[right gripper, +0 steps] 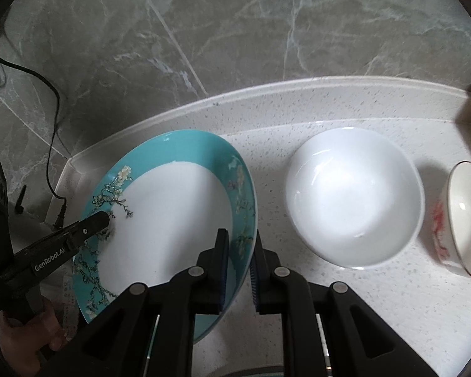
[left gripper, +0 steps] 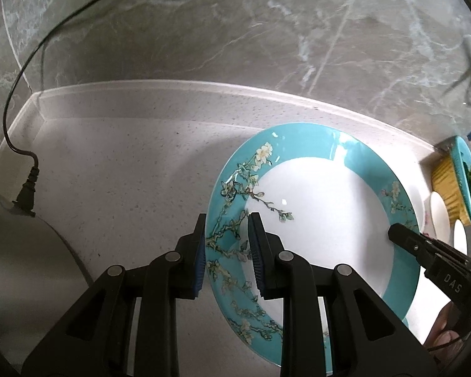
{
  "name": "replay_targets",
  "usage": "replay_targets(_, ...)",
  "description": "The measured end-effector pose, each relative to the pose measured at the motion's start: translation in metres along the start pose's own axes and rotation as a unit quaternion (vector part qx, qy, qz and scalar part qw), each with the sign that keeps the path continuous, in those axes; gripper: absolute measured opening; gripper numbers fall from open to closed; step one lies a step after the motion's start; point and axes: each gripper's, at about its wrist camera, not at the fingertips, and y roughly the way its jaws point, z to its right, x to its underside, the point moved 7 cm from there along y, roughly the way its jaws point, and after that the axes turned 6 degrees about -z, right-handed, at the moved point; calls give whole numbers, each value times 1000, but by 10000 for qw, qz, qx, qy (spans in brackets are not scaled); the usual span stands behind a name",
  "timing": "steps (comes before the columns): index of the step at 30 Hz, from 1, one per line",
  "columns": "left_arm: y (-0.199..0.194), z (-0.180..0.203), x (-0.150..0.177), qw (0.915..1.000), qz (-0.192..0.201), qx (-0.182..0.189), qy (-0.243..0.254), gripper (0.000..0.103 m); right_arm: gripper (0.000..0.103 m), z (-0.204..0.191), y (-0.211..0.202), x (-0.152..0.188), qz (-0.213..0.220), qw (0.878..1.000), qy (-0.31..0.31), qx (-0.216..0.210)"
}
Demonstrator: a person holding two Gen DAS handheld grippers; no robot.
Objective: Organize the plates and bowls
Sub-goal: 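Lift the second teal-rimmed plate and carry it over the plate stack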
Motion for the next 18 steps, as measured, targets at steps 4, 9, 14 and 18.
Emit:
replay_targets(4, -19, 14, 11, 9998, 82, 51, 156, 22, 15, 2, -22, 10, 141, 9999, -39, 45)
replay_targets(9, -46, 35, 31, 9991, 124, 163, 369, 22, 15, 10, -48, 29, 261, 9996, 0, 124)
replay_targets(14, -67, 57, 53, 9976, 158, 303, 599, 22, 14, 19, -77, 51, 392, 9990, 66, 222)
replay_targets(18, -75, 75, 71, 9958, 127, 431, 800, 22, 15, 29, -94, 70, 454, 9984, 150, 312)
